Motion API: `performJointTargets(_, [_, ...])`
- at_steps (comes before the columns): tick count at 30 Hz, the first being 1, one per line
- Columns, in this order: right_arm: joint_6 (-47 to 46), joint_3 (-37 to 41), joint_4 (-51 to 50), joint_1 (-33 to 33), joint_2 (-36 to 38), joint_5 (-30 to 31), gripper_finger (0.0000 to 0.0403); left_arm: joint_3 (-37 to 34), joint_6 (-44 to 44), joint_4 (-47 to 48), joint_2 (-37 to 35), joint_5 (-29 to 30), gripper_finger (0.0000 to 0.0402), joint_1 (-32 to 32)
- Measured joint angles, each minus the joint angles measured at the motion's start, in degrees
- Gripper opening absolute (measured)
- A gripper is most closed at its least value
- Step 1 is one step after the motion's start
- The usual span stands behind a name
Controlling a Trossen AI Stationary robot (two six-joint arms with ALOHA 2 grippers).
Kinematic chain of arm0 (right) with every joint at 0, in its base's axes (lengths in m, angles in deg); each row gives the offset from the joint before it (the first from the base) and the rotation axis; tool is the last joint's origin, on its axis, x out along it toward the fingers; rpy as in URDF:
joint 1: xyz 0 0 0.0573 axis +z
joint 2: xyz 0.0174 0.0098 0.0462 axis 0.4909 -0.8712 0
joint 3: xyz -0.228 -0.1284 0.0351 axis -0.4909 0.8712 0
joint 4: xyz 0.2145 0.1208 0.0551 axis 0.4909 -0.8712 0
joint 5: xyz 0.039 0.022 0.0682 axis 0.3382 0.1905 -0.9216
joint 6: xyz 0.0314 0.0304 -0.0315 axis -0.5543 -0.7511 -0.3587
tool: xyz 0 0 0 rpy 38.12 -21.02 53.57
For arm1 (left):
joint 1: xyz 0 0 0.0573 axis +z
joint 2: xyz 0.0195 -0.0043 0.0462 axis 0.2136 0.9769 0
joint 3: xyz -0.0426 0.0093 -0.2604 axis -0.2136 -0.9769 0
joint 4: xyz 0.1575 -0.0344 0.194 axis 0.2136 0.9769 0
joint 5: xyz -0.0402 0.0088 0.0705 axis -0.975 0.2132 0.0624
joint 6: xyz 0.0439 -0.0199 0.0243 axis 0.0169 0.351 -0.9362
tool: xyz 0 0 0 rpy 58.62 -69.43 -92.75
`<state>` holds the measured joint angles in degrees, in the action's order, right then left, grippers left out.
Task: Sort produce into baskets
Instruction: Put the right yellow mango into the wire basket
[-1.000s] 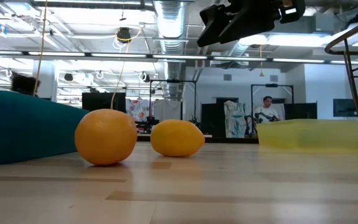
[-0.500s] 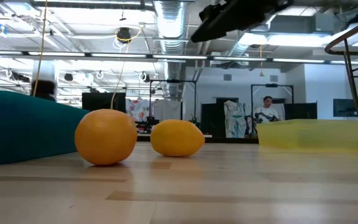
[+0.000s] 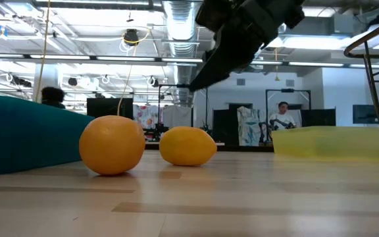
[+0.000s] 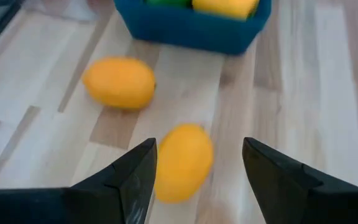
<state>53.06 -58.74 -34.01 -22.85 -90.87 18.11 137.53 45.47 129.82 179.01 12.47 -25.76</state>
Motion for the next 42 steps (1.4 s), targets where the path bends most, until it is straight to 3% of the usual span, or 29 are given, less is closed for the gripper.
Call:
performJointTargets(16, [-9.5, 0.0, 3.5, -1.2, -3.8, 0.0, 0.0266, 0.0, -5.2, 0.1, 0.0, 2.8, 0.0222, 2.7])
performJointTargets(42, [-11.8, 0.1, 3.4, 0.4, -5.1, 3.2, 0.0266, 0.0, -6.9, 0.1, 0.0, 5.7, 0.0222, 4.0])
